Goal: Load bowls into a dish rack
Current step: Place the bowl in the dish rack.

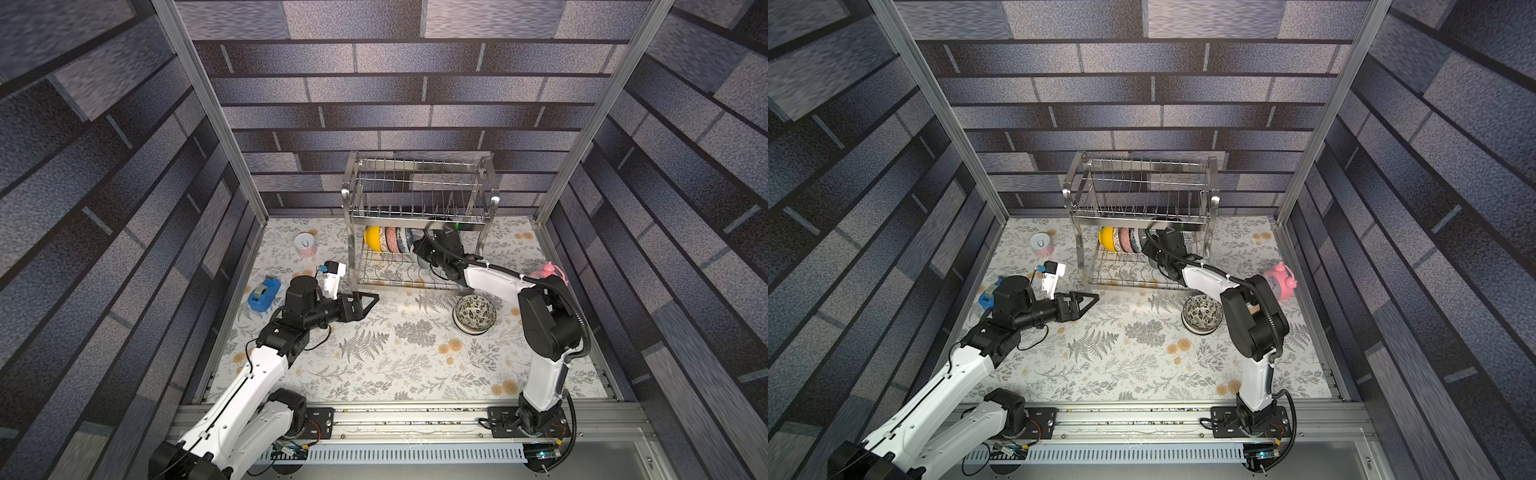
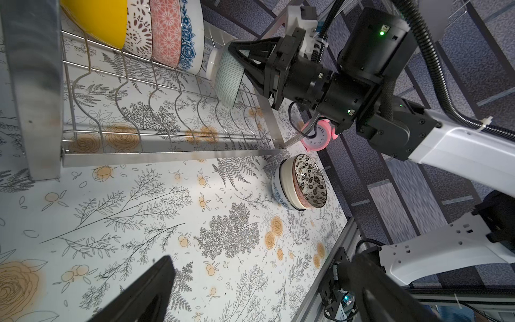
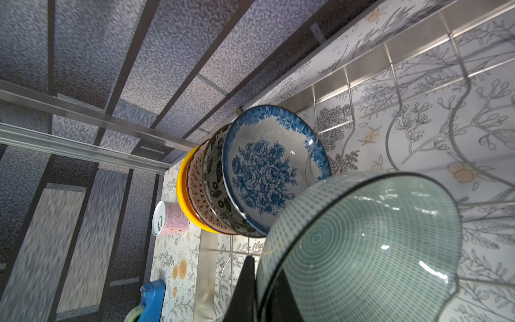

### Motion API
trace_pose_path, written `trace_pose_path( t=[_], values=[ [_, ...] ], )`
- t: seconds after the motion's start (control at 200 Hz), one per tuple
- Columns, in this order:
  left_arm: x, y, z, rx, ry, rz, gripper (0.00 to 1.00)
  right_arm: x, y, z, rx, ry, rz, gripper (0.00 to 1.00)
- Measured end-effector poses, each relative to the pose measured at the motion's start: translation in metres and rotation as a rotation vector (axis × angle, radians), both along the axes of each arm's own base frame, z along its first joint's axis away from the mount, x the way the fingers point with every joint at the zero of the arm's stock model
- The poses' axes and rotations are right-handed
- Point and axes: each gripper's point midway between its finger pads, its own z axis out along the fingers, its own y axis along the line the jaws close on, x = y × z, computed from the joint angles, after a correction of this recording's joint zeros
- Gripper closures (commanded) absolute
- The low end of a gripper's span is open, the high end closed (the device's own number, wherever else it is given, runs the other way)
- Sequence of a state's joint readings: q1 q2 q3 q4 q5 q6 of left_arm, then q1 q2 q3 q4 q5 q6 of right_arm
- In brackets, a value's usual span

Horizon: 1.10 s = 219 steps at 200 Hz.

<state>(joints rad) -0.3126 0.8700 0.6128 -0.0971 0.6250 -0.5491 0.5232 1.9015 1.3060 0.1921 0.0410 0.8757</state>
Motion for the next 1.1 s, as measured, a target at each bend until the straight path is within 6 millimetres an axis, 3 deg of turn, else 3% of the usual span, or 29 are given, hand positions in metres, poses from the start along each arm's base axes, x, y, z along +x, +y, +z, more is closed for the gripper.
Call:
trace_pose_path(
  t=[0.286, 0.446, 0.631, 1.097],
  values=[
    [0.001, 0.0, 0.0, 0.003, 0.001, -0.001, 0.0, 0.029, -0.008, -0.013, 0.003, -0.016, -0.042, 1.0],
    [0.001, 0.0, 0.002, 0.009, -0.01, -0.005, 0.0, 0.048, -0.002, -0.005, 0.055, -0.056, -0.004, 1.0],
    [-0.003, 0.0, -0.004, 0.022, 0.015, -0.01, 0.0, 0.057, 0.012, -0.005, 0.1, -0.073, 0.082, 1.0],
    [-0.007, -0.003, -0.006, 0.033, 0.029, -0.022, 0.0, 0.057, 0.033, 0.001, 0.21, -0.103, 0.252, 1.0]
  ],
)
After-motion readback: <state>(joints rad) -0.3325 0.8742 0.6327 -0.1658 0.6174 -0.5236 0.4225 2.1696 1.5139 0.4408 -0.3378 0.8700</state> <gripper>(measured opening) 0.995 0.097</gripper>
